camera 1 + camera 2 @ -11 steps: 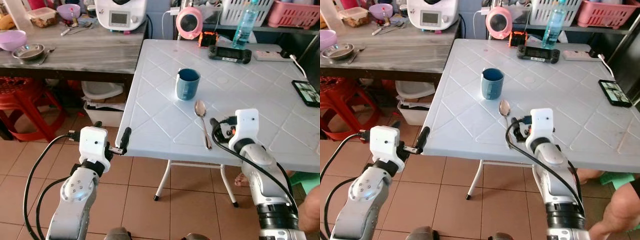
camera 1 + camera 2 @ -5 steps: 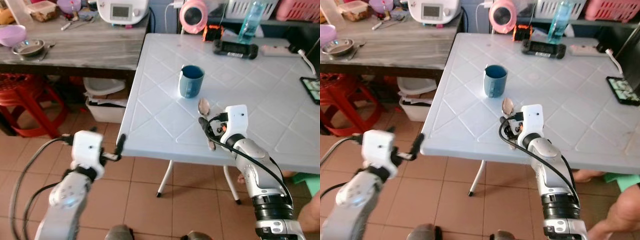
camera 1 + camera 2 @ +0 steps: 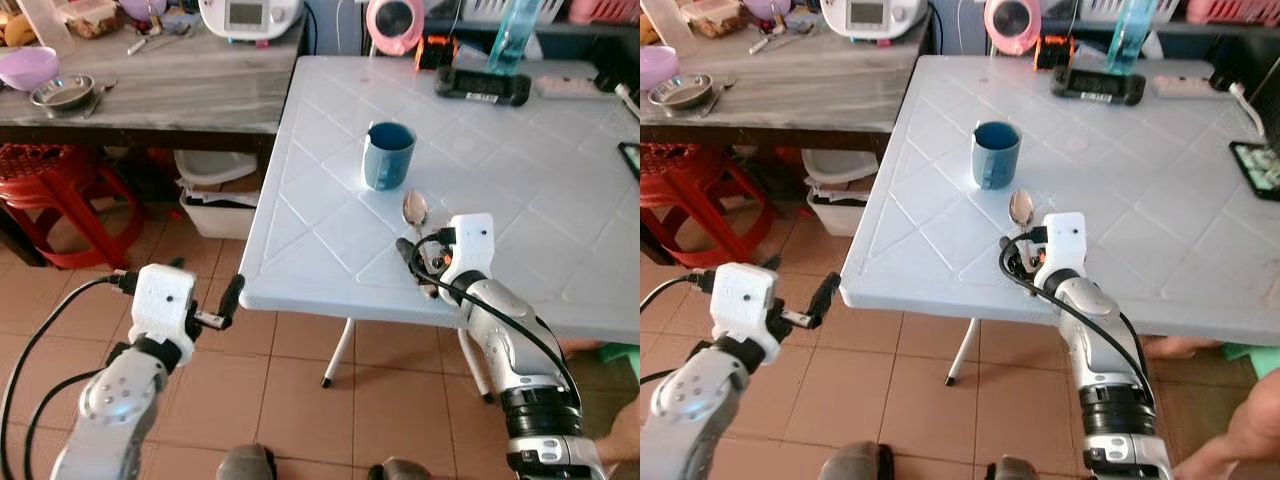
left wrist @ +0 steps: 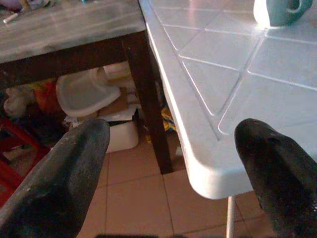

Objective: Setting the table

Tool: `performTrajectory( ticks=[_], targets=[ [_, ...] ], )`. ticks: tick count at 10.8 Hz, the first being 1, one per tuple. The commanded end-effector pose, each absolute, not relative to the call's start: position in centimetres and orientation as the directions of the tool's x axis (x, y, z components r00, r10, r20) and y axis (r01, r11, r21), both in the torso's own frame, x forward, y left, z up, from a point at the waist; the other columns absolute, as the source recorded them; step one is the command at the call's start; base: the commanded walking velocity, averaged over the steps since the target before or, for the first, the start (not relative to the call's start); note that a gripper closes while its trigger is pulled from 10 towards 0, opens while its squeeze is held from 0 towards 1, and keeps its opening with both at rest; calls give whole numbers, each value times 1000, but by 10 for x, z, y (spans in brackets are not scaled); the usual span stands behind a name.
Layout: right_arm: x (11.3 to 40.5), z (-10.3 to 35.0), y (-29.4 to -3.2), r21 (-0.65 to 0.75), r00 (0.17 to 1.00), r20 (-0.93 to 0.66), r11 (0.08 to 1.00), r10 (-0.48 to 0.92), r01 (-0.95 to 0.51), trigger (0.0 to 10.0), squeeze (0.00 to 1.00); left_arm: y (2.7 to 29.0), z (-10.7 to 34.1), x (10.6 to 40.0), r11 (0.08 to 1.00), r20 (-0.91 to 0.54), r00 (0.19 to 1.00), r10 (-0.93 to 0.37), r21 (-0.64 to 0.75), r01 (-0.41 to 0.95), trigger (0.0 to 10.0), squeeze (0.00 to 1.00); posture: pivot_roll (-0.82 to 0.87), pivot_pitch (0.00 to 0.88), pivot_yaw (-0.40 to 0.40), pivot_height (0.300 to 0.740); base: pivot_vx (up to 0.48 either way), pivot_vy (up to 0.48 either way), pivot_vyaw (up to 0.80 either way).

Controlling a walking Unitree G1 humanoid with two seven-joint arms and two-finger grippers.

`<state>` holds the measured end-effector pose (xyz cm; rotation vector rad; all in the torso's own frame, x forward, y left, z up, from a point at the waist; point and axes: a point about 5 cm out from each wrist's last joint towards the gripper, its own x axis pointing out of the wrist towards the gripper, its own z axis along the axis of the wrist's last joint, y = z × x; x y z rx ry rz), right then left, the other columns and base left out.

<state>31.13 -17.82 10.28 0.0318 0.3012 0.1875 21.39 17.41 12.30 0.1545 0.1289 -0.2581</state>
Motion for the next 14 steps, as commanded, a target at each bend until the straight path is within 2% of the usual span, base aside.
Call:
performTrajectory(
  ticks=[1, 2, 3, 4, 7, 9, 10, 14],
  targets=[
    [314, 104, -178, 70, 937, -296, 982, 186, -174, 10000, 0, 177, 126, 211, 953, -153, 958, -245, 144, 266, 10000, 0, 186, 99, 74, 740, 0, 0, 0],
    [313, 102, -178, 71, 932, -309, 982, 189, -176, 10000, 0, 177, 126, 210, 951, -158, 956, -249, 145, 272, 10000, 0, 189, 106, 79, 740, 0, 0, 0],
    [313, 100, -178, 90, 925, -319, 978, 206, -187, 8824, 0, 177, 125, 209, 950, -170, 952, -253, 143, 278, 10000, 0, 189, 110, 82, 740, 0, 0, 0],
    [313, 100, -176, 83, 906, -341, 968, 249, -235, 0, 0, 175, 125, 208, 947, -183, 946, -266, 137, 292, 10000, 0, 188, 117, 81, 740, 0, 0, 0],
    [314, 97, -177, 60, 871, -402, 957, 283, -283, 0, 0, 173, 124, 208, 946, -193, 943, -272, 127, 298, 10000, 0, 183, 120, 69, 740, 0, 0, 0],
    [319, 100, -184, 44, 865, -424, 961, 266, -274, 706, 0, 171, 123, 206, 945, -200, 939, -280, 116, 306, 10000, 0, 179, 119, 63, 740, 0, 0, 0],
    [324, 107, -188, 30, 877, -407, 964, 254, -265, 10000, 0, 169, 122, 206, 944, -205, 936, -285, 109, 311, 10000, 0, 176, 118, 60, 740, 0, 0, 0],
    [340, 122, -187, 14, 886, -372, 956, 278, -294, 10000, 0, 166, 118, 206, 942, -218, 931, -291, 103, 319, 10000, 0, 172, 119, 56, 740, 0, 0, 0]
  ],
)
